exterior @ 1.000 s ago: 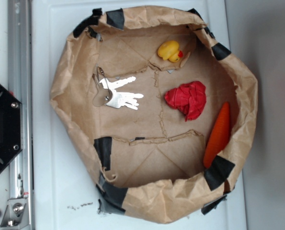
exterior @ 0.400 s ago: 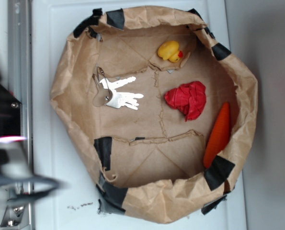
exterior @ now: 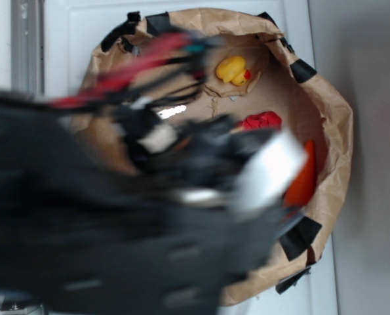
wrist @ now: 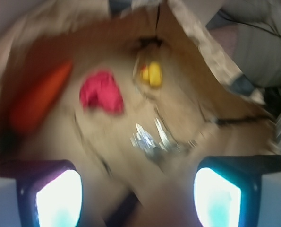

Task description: Grab the silver keys.

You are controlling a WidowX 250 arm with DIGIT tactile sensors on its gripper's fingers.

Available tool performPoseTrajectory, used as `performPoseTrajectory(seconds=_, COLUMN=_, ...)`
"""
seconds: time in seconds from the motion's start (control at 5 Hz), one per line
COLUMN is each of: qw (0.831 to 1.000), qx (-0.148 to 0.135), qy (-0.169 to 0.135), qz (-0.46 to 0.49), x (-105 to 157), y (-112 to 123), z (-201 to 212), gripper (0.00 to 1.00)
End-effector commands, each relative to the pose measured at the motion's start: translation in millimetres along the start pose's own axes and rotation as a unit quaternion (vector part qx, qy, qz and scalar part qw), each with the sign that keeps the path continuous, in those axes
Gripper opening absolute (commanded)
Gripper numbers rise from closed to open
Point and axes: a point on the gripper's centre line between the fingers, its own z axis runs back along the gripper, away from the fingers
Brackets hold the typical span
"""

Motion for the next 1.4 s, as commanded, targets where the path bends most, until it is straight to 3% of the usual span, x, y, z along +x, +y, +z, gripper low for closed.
performPoseTrajectory(seconds=0.0, qw=0.966, qx=-0.008, qy=0.021, qz=0.258, x=31.1, y=27.2, z=-33.6, gripper=1.0)
performPoseTrajectory(seconds=0.2, qw=0.941, qx=0.002, qy=0.04, qz=0.335, x=16.5, y=45.2, z=-44.6, gripper=1.0)
performPoseTrajectory(seconds=0.4, qw=0.941, qx=0.017, qy=0.062, qz=0.332, x=16.6, y=41.9, z=-51.4, gripper=1.0)
performPoseTrajectory(seconds=1.2, qw=0.941, qx=0.017, qy=0.062, qz=0.332, x=16.6, y=41.9, z=-51.4, gripper=1.0)
